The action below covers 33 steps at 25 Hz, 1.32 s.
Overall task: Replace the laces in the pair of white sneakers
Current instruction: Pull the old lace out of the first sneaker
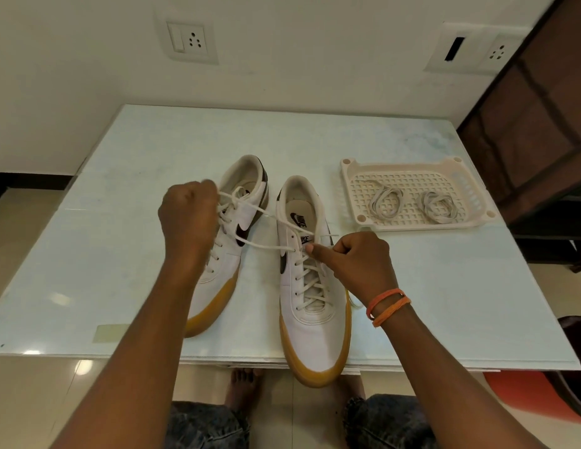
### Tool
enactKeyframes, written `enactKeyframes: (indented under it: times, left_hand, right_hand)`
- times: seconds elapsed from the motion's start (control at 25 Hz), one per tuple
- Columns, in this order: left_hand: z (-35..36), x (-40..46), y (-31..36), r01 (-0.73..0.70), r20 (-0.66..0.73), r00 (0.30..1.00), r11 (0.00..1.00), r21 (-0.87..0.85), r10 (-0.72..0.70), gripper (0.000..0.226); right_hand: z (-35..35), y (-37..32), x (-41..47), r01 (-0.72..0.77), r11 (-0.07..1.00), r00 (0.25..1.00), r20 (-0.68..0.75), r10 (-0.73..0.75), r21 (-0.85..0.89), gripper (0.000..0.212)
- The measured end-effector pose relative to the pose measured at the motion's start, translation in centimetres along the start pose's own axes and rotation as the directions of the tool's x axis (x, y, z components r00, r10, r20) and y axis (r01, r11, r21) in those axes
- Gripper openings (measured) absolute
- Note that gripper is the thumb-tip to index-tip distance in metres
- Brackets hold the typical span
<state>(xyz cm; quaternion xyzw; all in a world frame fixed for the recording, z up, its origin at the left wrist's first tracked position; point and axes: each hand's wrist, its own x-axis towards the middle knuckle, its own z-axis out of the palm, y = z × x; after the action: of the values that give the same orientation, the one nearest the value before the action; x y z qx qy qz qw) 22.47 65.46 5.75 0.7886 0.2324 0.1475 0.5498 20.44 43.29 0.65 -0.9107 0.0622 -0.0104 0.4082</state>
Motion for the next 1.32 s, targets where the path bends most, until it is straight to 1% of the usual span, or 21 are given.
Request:
enactKeyframes:
  times: [0.04,0.08,0.12,0.16,0.24,0.28,0.36,0.4,0.44,0.56,0.64,0.76,0.84,0.88,0.96,1.0,1.04,1.12,1.2,1.28,1.32]
  left_hand:
    - [0.5,-0.4,-0.5,-0.109,-0.057,0.990,0.960,0.259,0.127,0.018]
    - [1.1,-0.9,-0.9,-0.215,-0.029,0.966,0.862,0.458,0.256,0.020]
    - [1.8,-1.3,-1.1,-0.339,0.058,0.927,0.765,0.548,0.369,0.031]
    - [2.7,-1.7,-1.0,-0.464,0.188,0.879,0.698,0.545,0.438,0.038]
    - [4.4,-2.9,-0.7,-0.643,0.415,0.766,0.584,0.495,0.491,0.034]
    - [5.2,-3.5,-0.8,-0.691,0.502,0.723,0.511,0.512,0.475,0.029]
    - [6.3,-4.4,-1.3,-0.726,0.583,0.688,0.401,0.559,0.432,0.026]
    - [6.5,-4.6,-1.4,-0.723,0.585,0.691,0.395,0.567,0.425,0.025]
    - [6.5,-4.6,-1.5,-0.707,0.568,0.707,0.430,0.561,0.421,0.024]
    - [6.4,-4.2,-1.5,-0.589,0.492,0.796,0.636,0.499,0.352,0.017]
    - [6.2,-4.1,-1.2,-0.501,0.421,0.843,0.771,0.393,0.334,0.009]
    - [4.5,-3.4,0.2,-0.432,0.274,0.890,0.868,0.246,0.365,0.013]
    - [2.5,-2.2,0.8,-0.390,0.284,0.913,0.830,0.399,0.293,0.015]
    - [1.7,-1.6,0.5,-0.396,0.376,0.902,0.760,0.516,0.214,0.014]
    - [1.1,-1.3,-0.4,-0.452,0.577,0.816,0.588,0.671,-0.031,0.008]
    - [1.1,-1.7,-1.1,-0.473,0.617,0.775,0.522,0.710,-0.137,0.009]
    - [1.4,-2.3,-1.8,-0.479,0.627,0.757,0.497,0.724,-0.184,0.014]
    - [2.1,-3.2,-2.5,-0.444,0.593,0.797,0.557,0.702,-0.111,0.019]
    - [2.7,-4.0,-1.5,-0.434,0.477,0.868,0.675,0.597,0.136,0.016]
    - [3.2,-4.7,-0.1,-0.500,0.394,0.852,0.760,0.415,0.345,0.015]
    - [3.5,-5.0,0.4,-0.542,0.409,0.823,0.759,0.361,0.394,0.015]
  right_hand:
    - [0.0,0.0,0.0,0.000,1.000,1.000,-0.001,0.000,0.001,0.062]
    - [-0.1,0.0,0.1,0.002,1.000,1.000,-0.003,-0.002,0.001,0.061]
    - [-0.1,-0.1,0.0,0.006,1.000,1.000,-0.005,-0.006,0.001,0.061]
    - [-0.1,-0.1,0.0,0.009,1.000,1.000,-0.007,-0.009,-0.004,0.061]
    - [-0.1,0.0,0.0,0.014,1.000,1.000,-0.007,-0.014,-0.012,0.061]
    - [-0.1,0.1,0.0,0.019,1.000,1.000,-0.006,-0.019,-0.010,0.061]
    - [-0.1,0.0,-0.2,0.034,0.999,0.999,-0.001,-0.034,-0.003,0.060]
    - [-0.1,-0.1,-0.2,0.042,0.999,0.999,0.000,-0.042,-0.005,0.059]
    - [0.0,-0.1,-0.2,0.046,0.999,0.999,0.000,-0.046,-0.007,0.059]
    - [0.0,-0.2,-0.1,0.029,0.999,1.000,0.007,-0.029,0.017,0.057]
    - [0.0,-0.3,0.0,-0.012,0.999,1.000,0.023,0.011,0.049,0.059]
    - [-0.2,-0.6,-0.1,-0.081,0.994,0.995,0.064,0.076,0.079,0.060]
    - [-0.6,-1.0,-0.3,-0.116,0.989,0.987,0.121,0.105,0.092,0.059]
    - [-0.9,-1.1,-0.3,-0.149,0.982,0.978,0.161,0.129,0.117,0.056]
    - [-1.8,-1.2,0.0,-0.253,0.944,0.953,0.221,0.206,0.214,0.049]
    - [-2.2,-1.1,0.3,-0.305,0.912,0.943,0.223,0.249,0.273,0.045]
    - [-2.7,-0.9,0.7,-0.341,0.881,0.936,0.210,0.283,0.328,0.040]
    - [-3.3,-0.5,1.1,-0.336,0.860,0.941,0.168,0.293,0.383,0.026]
    - [-3.2,-0.3,1.1,-0.262,0.886,0.965,0.131,0.229,0.383,0.010]
    - [-2.9,-0.1,1.2,-0.152,0.927,0.987,0.110,0.121,0.343,0.018]
    - [-2.8,0.0,1.2,-0.087,0.947,0.993,0.101,0.058,0.310,0.026]
